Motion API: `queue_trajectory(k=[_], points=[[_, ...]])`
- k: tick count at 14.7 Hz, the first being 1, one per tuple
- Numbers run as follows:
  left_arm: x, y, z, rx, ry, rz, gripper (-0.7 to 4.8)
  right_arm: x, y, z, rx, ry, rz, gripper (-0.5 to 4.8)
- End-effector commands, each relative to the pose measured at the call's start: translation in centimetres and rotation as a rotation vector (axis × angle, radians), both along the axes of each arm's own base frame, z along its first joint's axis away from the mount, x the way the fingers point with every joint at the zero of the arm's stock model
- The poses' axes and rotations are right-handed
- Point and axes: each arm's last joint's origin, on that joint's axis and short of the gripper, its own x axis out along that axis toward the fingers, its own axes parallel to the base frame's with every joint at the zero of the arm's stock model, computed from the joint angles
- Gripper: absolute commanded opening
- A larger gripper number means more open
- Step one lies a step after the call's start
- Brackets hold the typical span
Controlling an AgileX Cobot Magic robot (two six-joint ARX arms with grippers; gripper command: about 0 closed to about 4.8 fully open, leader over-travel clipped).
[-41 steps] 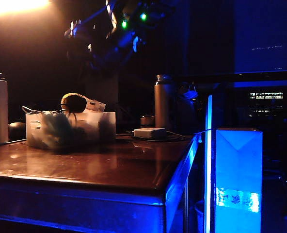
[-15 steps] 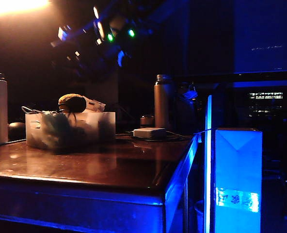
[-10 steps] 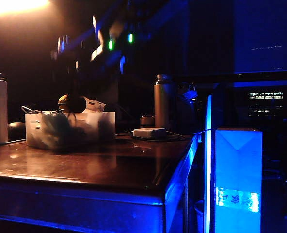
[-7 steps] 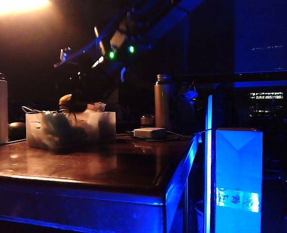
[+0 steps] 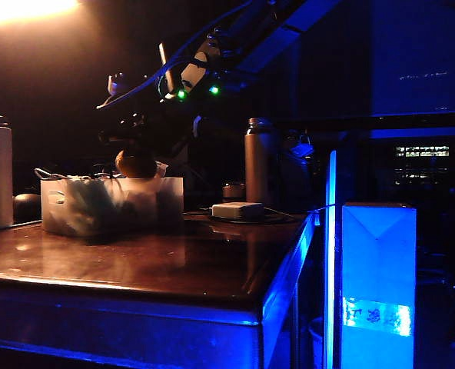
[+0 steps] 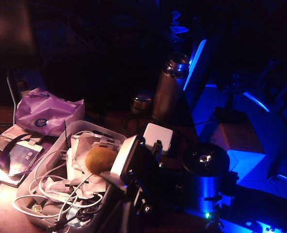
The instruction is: Pick up the kiwi and place it into the translucent box.
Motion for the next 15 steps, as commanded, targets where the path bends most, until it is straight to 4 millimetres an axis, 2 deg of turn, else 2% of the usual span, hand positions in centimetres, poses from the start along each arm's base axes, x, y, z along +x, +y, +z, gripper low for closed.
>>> queue_trajectory(k=[1, 4, 7, 9, 12, 15], points=[[-0.1, 0.0, 0.2, 0.0, -0.012, -0.005, -0.04, -0.2, 0.3, 1.6, 0.055, -0.064, 0.065, -0.01], [-0.1, 0.0, 0.2, 0.0, -0.012, -0.005, -0.04, -0.2, 0.3, 3.3, 0.081, -0.096, 0.071, -0.01], [-0.1, 0.0, 0.2, 0.001, -0.012, -0.005, -0.04, -0.1, -0.3, 5.4, 0.025, -0.093, -0.086, -0.01], [-0.1, 0.0, 0.2, 0.001, -0.014, -0.005, -0.04, 0.1, -0.8, 4.9, -0.043, -0.052, -0.169, -0.01], [-0.1, 0.0, 0.2, 0.001, -0.016, -0.005, -0.04, 0.0, -1.0, 3.6, -0.109, 0.029, -0.178, -0.01], [-0.1, 0.0, 0.2, 0.001, -0.017, -0.005, -0.04, -0.1, -1.1, 3.2, -0.133, 0.06, -0.178, -0.01]])
